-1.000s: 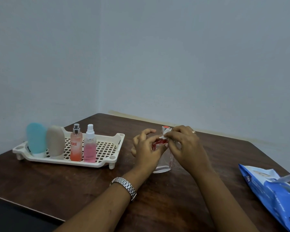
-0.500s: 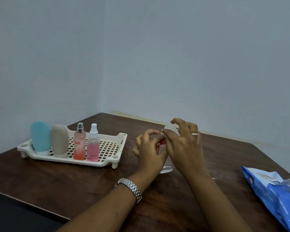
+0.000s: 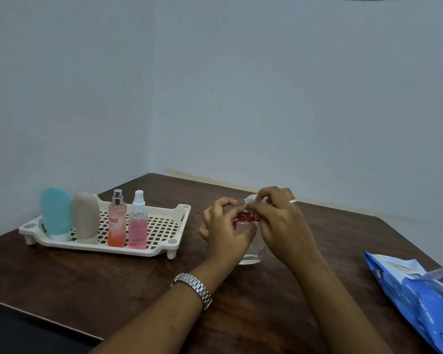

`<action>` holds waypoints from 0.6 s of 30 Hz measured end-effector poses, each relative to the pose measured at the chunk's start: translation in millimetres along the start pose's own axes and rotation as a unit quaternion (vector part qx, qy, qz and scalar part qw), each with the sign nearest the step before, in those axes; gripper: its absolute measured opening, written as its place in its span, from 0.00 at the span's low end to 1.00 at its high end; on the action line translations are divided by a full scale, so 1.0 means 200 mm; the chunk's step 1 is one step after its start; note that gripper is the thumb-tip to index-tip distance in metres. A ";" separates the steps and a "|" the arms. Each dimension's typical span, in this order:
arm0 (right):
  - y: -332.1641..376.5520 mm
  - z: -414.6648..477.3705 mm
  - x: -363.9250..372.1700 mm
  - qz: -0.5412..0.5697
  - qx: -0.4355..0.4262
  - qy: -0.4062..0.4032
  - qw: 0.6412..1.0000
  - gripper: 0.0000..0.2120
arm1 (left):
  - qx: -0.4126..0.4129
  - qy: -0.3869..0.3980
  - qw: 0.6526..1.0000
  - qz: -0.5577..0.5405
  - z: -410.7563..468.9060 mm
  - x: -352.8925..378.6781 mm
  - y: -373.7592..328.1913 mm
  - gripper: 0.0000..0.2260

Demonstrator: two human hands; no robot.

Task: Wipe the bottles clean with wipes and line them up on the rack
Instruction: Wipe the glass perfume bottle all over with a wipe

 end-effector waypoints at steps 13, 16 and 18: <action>-0.25 -0.04 0.15 0.563 0.367 0.061 0.738 0.08 | 0.014 0.056 0.997 -0.049 0.02 0.01 -0.04 0.11; -0.25 -0.04 0.17 0.557 0.362 0.089 0.742 0.08 | 0.026 0.057 0.997 -0.036 0.02 0.01 -0.03 0.16; -0.26 -0.03 0.18 0.535 0.357 0.108 0.758 0.08 | 0.028 0.055 0.998 -0.028 0.02 0.01 -0.03 0.18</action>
Point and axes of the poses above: each hand's wrist, its own z-axis towards the middle knuckle, its own x-axis out of the palm, y = z × x, the point moved 8 cm from there along z, towards the middle knuckle, and after that the axes turned 9 degrees about x, right-handed, at the moved point
